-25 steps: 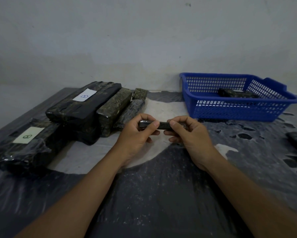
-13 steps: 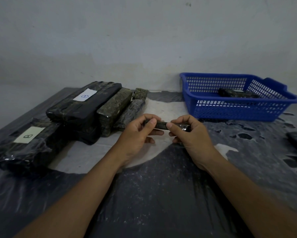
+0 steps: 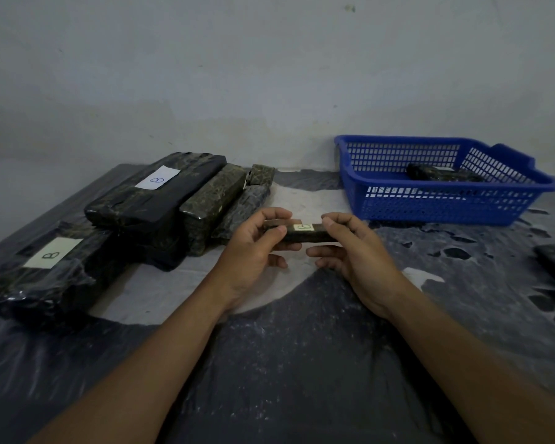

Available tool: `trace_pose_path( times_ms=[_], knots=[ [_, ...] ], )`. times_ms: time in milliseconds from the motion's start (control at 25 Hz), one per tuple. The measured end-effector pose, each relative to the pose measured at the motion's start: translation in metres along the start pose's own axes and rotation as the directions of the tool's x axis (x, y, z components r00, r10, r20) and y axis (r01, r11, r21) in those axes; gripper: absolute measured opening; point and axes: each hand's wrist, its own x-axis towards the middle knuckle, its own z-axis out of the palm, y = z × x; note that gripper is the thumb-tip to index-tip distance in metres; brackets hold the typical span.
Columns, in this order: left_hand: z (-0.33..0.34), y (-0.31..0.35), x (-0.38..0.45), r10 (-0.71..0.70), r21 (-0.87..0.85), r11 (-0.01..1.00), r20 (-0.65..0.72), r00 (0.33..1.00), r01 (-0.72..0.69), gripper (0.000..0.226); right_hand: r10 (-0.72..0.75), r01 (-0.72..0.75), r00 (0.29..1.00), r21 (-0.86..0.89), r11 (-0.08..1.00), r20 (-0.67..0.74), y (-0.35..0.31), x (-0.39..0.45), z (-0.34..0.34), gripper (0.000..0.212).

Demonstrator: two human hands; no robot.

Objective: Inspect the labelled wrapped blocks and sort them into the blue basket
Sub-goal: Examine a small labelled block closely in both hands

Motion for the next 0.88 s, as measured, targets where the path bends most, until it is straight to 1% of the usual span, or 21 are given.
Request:
trace_pose_path(
  times_ms=[80, 120, 240, 320, 400, 560, 640, 680, 760, 840, 880],
  knots=[
    [0.001, -0.001, 0.001, -0.004, -0.005, 1.000, -0.027, 1.000, 0.004, 0.022, -0.011, 0.011, 1.000, 0.042, 0.999, -0.006, 0.000, 0.000, 0.000, 0.016],
    [0.001, -0.001, 0.002, -0.012, 0.009, 1.000, -0.048, 0.999, 0.012, 0.020, -0.035, 0.036, 0.999, 0.041, 0.999, -0.014, 0.000, 0.000, 0.000, 0.019],
    [0.003, -0.003, 0.004, -0.036, 0.123, 0.991, -0.111, 0.993, 0.050, 0.017, -0.142, 0.142, 0.990, -0.014, 0.990, -0.008, 0.002, -0.003, 0.002, 0.031],
    [0.004, -0.006, 0.003, -0.018, 0.229, 0.972, -0.133, 0.991, 0.048, 0.017, -0.207, 0.208, 0.978, -0.087, 0.974, 0.021, 0.003, -0.007, 0.005, 0.034],
    [0.004, -0.008, 0.003, 0.015, 0.306, 0.952, -0.133, 0.991, 0.027, 0.016, -0.251, 0.255, 0.967, -0.126, 0.959, 0.042, 0.004, -0.011, 0.010, 0.033],
    [0.001, -0.012, 0.002, 0.085, 0.394, 0.919, -0.113, 0.990, -0.034, 0.004, -0.283, 0.292, 0.956, -0.139, 0.946, 0.081, 0.005, -0.013, 0.013, 0.030],
    [0.001, -0.013, 0.002, 0.104, 0.446, 0.893, -0.068, 0.992, -0.063, 0.006, -0.279, 0.288, 0.956, -0.117, 0.950, 0.091, 0.005, -0.014, 0.013, 0.026],
    [0.002, -0.013, 0.001, 0.102, 0.438, 0.896, -0.045, 0.994, -0.073, 0.010, -0.272, 0.280, 0.958, -0.100, 0.955, 0.093, 0.006, -0.013, 0.013, 0.025],
    [0.006, -0.010, -0.001, 0.086, 0.342, 0.936, -0.009, 0.996, -0.078, 0.020, -0.255, 0.262, 0.961, -0.062, 0.963, 0.108, 0.005, -0.013, 0.012, 0.023],
    [0.009, -0.008, -0.004, 0.085, 0.246, 0.965, 0.034, 0.996, -0.091, 0.029, -0.239, 0.243, 0.963, -0.017, 0.970, 0.129, 0.005, -0.011, 0.010, 0.029],
    [0.009, -0.008, -0.006, 0.108, 0.243, 0.963, 0.060, 0.992, -0.120, 0.033, -0.234, 0.237, 0.963, -0.009, 0.971, 0.136, 0.005, -0.010, 0.009, 0.033]
  ],
)
